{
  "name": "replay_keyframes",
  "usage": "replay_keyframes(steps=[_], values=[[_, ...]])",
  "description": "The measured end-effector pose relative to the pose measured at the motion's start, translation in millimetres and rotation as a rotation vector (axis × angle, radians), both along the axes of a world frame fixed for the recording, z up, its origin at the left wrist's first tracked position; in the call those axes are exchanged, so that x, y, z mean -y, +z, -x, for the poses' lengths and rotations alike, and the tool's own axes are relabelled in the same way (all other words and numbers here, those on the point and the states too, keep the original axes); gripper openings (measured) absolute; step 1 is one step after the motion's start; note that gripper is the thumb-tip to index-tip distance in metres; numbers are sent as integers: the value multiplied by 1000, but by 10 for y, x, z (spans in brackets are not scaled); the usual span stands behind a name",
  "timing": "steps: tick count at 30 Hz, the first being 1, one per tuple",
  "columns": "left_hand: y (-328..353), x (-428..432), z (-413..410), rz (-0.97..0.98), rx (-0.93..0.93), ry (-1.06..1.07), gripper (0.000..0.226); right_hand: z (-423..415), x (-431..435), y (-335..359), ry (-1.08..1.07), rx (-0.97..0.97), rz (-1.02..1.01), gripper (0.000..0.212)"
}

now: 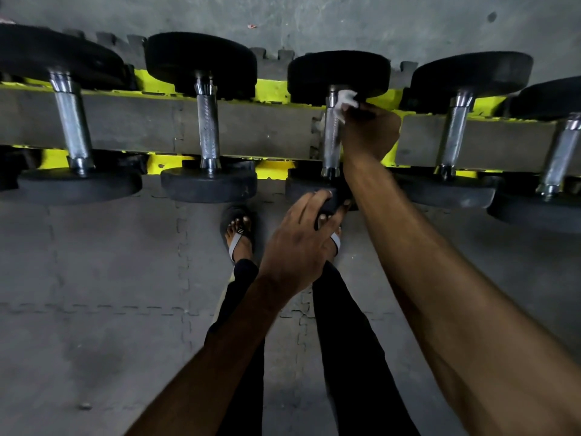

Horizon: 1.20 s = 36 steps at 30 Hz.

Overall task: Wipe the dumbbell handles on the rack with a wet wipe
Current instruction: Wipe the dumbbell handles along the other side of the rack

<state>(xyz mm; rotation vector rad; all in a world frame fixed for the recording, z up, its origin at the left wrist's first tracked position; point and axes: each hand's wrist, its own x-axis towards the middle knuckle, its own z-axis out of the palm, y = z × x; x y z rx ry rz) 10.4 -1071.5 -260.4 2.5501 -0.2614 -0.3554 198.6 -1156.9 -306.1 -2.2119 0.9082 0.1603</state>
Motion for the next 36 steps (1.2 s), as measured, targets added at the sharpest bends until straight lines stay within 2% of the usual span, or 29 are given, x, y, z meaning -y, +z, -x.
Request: replay_keyframes(steps=[4, 6, 8, 11, 14, 17, 21, 25, 27, 29, 31, 33, 34, 36], values=[[-24, -1, -3, -15, -2, -15, 68, -199, 71, -47, 75, -139, -231, 22], [-22, 11, 3, -20, -6, -7, 69, -215, 106, -110, 80, -136, -251, 27], [-22, 21, 9, -26, -8, 1, 69, -211, 163, -177, 120, -104, -244, 18], [-37, 26, 15, -37, -10, -3, 69, -89, 326, -139, 262, -216, -349, 16], [-40, 34, 20, -49, -5, -3, 68, 190, 561, -38, 531, -468, -159, 15], [-50, 42, 31, -59, 3, -1, 67, 319, 593, 41, 632, -539, -156, 16], [-44, 63, 40, -58, 10, 11, 69, 144, 398, 22, 440, -469, -210, 16], [-56, 50, 41, -48, 19, 2, 69, -92, 180, 174, 70, -404, -759, 26], [-72, 46, 39, -45, 29, 1, 68, -228, 152, 200, -66, -417, -1089, 17], [-81, 48, 35, -46, 34, 3, 68, -315, 145, 169, -234, -379, -1256, 29], [-70, 58, 39, -44, 36, 9, 67, -297, 135, 50, -333, -348, -1259, 35], [-52, 68, 39, -40, 34, 21, 65, -243, 159, -10, -264, -290, -1147, 23], [-43, 67, 37, -34, 33, 28, 63, -220, 164, 21, -163, -297, -1005, 17], [-40, 65, 36, -21, 26, 37, 62, -147, 223, 18, 96, -366, -649, 21]])
